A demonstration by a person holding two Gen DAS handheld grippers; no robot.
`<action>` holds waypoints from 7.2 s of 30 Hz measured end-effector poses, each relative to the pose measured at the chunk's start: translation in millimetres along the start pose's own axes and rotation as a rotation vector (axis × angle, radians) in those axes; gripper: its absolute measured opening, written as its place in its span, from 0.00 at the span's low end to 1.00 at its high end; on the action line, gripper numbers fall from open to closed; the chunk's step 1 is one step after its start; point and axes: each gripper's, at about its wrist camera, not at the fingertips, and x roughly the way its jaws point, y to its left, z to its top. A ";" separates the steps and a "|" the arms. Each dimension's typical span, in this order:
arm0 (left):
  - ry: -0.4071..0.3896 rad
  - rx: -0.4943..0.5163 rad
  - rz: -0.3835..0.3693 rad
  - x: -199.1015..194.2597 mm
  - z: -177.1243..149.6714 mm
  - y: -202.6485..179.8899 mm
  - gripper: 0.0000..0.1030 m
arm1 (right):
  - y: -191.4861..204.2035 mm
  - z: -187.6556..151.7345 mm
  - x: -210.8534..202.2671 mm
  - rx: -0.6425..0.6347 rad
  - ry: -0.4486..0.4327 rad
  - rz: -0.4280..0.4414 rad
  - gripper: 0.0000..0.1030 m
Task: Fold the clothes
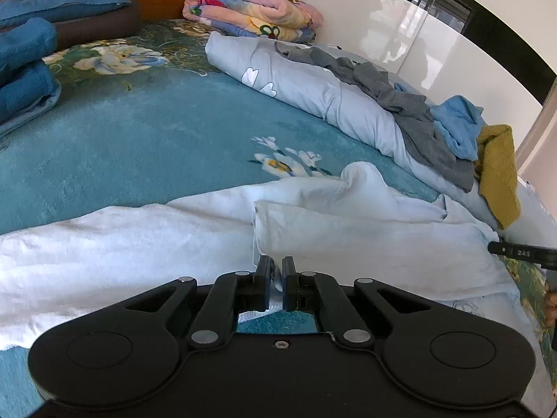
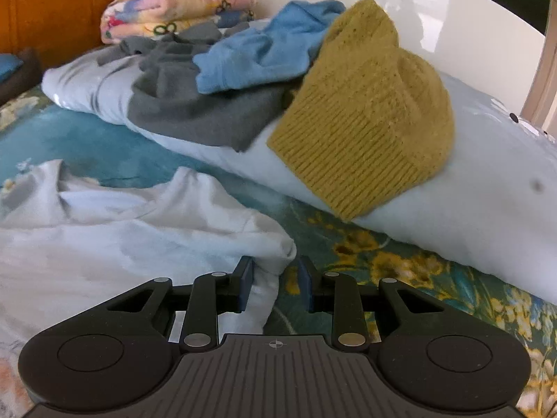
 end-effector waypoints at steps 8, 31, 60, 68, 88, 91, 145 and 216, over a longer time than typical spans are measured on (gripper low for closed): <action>0.003 0.005 0.004 3.5 -1.0 1.3 0.04 | -7.8 19.6 6.0 -0.008 -0.070 -0.059 0.24; 0.007 -0.003 -0.005 -5.8 -5.0 4.1 0.08 | -23.6 3.8 5.4 0.239 -0.023 0.091 0.07; 0.015 0.006 -0.012 -2.8 -8.8 3.3 0.11 | -7.5 -5.5 12.8 0.072 -0.027 0.060 0.16; 0.018 0.009 -0.011 -1.6 -8.6 3.0 0.12 | -2.2 -5.9 1.9 0.054 -0.063 0.045 0.16; 0.018 0.011 -0.016 -1.1 -9.3 3.6 0.13 | -16.5 7.9 17.6 0.058 -0.083 -0.049 0.02; 0.016 0.008 -0.018 -1.2 -9.7 3.9 0.13 | -27.8 15.3 19.4 0.087 -0.089 -0.020 0.02; -0.166 -0.171 -0.010 -123.6 -34.4 31.4 0.56 | 157.3 -63.6 -148.5 -0.077 -0.138 0.433 0.59; -0.353 -0.803 0.530 -176.7 -70.0 179.0 0.02 | 240.5 -87.0 -220.4 -0.218 -0.102 0.339 0.99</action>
